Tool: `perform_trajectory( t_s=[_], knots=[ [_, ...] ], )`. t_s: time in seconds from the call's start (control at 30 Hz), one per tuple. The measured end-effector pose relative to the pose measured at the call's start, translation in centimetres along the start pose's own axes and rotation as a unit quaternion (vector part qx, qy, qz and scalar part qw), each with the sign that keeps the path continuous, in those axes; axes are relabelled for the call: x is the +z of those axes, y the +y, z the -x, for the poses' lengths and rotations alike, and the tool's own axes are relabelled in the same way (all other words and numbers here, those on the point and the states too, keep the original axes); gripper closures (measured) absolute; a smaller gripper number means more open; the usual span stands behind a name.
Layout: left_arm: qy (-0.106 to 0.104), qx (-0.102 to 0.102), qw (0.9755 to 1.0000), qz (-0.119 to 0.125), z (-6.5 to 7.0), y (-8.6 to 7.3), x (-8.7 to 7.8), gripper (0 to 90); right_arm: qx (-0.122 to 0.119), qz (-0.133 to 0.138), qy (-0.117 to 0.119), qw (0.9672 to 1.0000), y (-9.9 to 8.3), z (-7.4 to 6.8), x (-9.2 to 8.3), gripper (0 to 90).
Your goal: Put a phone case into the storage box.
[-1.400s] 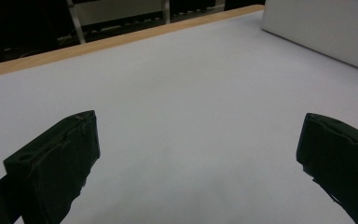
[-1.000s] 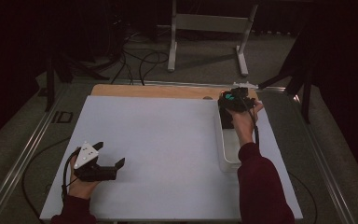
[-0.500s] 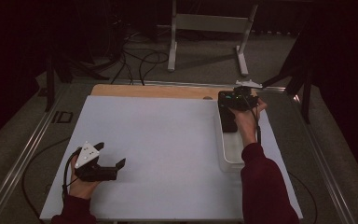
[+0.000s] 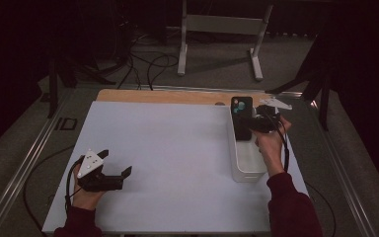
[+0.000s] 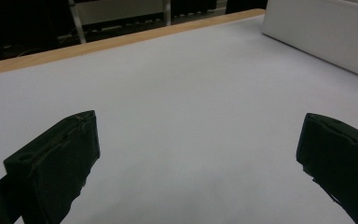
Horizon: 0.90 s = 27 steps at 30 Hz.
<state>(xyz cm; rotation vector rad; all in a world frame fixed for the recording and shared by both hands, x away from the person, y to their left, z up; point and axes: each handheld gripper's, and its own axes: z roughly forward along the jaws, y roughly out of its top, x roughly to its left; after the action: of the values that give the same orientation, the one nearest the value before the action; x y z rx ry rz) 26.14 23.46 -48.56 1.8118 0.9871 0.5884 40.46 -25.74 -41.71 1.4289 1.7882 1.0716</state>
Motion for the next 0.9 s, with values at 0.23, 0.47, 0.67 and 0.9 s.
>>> perform_trajectory(
  t_s=[0.23,0.47,0.67,0.9],
  knots=[
    [0.001,0.000,1.0000,0.009,0.1,0.2,-0.2,0.0,-0.012,0.029,0.041,0.9987,-3.1,-1.1,-3.8,8.0],
    [-0.001,-0.001,0.9998,0.021,0.1,0.3,-0.5,0.0,-0.032,0.042,0.063,0.9967,-6.6,-2.0,-7.2,9.7],
    [0.002,-0.003,0.9994,0.035,0.0,0.4,-1.0,0.0,-0.058,0.060,0.072,0.9939,-9.7,-2.2,-9.4,9.8],
    [0.003,0.000,0.9989,0.047,0.1,0.5,-1.6,0.0,-0.065,0.089,0.092,0.9896,-11.6,-2.2,-11.0,9.8]
  ],
)
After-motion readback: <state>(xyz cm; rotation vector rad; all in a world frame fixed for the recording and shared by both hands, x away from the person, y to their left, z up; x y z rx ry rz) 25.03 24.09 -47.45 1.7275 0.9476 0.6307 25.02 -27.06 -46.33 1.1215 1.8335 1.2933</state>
